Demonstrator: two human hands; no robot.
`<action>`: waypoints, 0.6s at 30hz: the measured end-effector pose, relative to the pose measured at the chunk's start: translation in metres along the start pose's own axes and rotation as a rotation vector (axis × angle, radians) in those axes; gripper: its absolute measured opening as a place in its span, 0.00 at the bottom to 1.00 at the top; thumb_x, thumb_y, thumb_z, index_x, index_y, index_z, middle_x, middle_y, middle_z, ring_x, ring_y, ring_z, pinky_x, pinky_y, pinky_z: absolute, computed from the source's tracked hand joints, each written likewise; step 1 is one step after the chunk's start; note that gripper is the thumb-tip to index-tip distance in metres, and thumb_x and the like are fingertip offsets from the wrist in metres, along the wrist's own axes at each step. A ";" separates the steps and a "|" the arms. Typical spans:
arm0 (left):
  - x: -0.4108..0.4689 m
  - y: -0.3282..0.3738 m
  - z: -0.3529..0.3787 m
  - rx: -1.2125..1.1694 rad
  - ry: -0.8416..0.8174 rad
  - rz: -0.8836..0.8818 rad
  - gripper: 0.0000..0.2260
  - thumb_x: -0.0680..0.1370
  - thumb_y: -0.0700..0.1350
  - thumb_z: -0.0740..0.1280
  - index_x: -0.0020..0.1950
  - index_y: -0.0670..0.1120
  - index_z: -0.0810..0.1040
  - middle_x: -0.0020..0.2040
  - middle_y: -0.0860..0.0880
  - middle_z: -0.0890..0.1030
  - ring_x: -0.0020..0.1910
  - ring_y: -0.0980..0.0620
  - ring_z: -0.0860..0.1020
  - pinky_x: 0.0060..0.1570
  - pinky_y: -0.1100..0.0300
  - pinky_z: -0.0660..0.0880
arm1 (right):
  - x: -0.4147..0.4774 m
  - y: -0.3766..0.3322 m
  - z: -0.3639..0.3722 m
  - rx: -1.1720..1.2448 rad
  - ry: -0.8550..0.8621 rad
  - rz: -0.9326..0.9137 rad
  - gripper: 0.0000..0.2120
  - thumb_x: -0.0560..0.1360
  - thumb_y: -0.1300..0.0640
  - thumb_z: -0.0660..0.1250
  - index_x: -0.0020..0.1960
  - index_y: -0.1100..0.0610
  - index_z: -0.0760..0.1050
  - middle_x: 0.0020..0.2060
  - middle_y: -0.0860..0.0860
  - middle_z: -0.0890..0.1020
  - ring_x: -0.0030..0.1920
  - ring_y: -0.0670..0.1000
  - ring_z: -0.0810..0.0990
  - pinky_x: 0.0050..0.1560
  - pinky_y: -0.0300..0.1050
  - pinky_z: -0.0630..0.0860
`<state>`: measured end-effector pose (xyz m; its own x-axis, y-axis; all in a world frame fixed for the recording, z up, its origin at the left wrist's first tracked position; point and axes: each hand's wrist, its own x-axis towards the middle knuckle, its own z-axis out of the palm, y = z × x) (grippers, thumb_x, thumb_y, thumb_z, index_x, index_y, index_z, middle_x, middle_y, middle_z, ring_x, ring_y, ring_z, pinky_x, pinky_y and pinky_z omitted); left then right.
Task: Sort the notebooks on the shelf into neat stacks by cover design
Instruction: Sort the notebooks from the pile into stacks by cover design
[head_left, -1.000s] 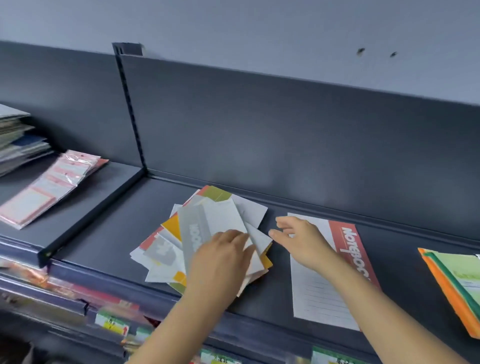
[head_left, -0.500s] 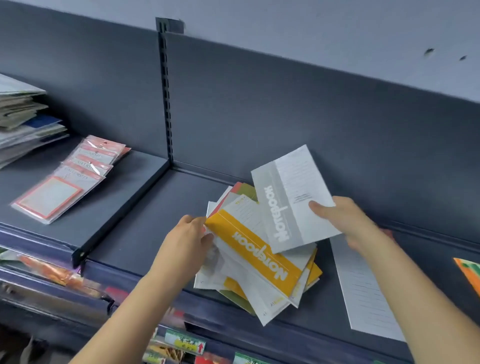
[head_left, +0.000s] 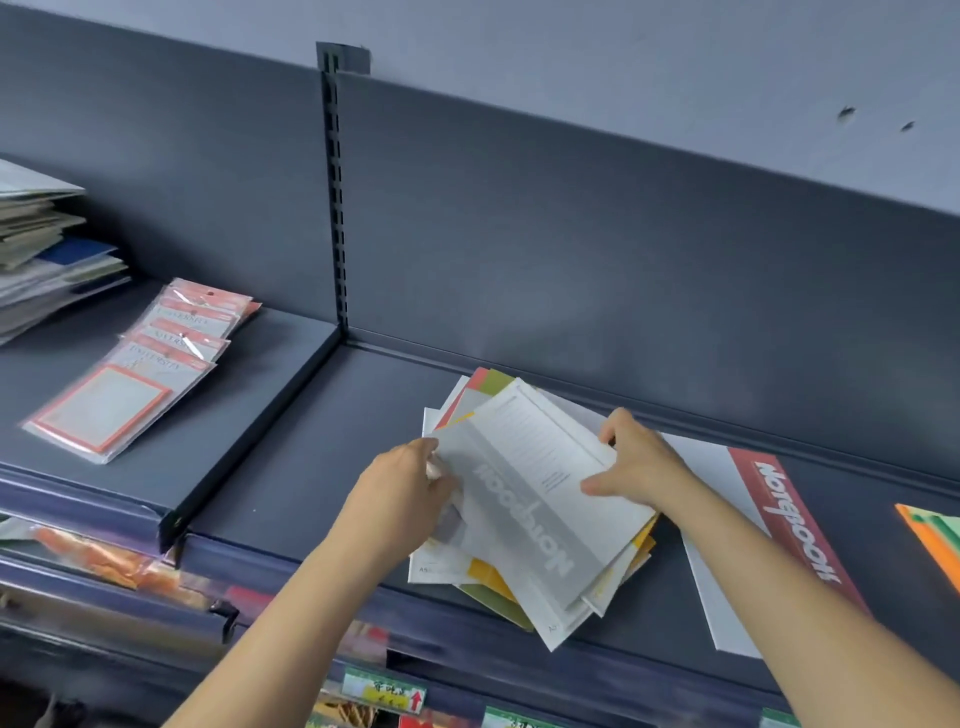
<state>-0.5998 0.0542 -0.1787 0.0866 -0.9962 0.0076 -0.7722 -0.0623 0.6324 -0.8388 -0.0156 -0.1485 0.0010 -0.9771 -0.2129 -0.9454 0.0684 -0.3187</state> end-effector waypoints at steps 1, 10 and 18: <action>0.001 0.001 -0.001 0.010 -0.025 0.009 0.20 0.80 0.48 0.62 0.72 0.47 0.68 0.61 0.47 0.77 0.58 0.46 0.76 0.52 0.57 0.73 | 0.002 0.001 -0.005 0.013 0.039 0.005 0.24 0.68 0.53 0.75 0.58 0.54 0.66 0.54 0.49 0.72 0.56 0.54 0.73 0.50 0.47 0.72; 0.007 -0.001 0.000 0.010 -0.036 0.014 0.14 0.79 0.46 0.62 0.64 0.49 0.75 0.55 0.48 0.78 0.47 0.47 0.77 0.49 0.54 0.77 | -0.003 0.028 -0.040 0.628 0.063 0.079 0.03 0.77 0.62 0.66 0.51 0.61 0.75 0.45 0.54 0.81 0.43 0.52 0.79 0.37 0.45 0.74; 0.005 -0.002 0.006 -0.017 -0.013 0.009 0.10 0.80 0.44 0.59 0.58 0.46 0.75 0.50 0.47 0.81 0.40 0.46 0.79 0.43 0.55 0.77 | -0.008 0.050 -0.004 0.618 -0.063 0.177 0.05 0.76 0.64 0.67 0.51 0.60 0.74 0.49 0.59 0.81 0.45 0.55 0.79 0.41 0.46 0.73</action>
<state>-0.6019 0.0490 -0.1844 0.0709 -0.9975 0.0032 -0.7618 -0.0521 0.6457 -0.8878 -0.0051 -0.1590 -0.1012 -0.9280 -0.3586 -0.5708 0.3494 -0.7430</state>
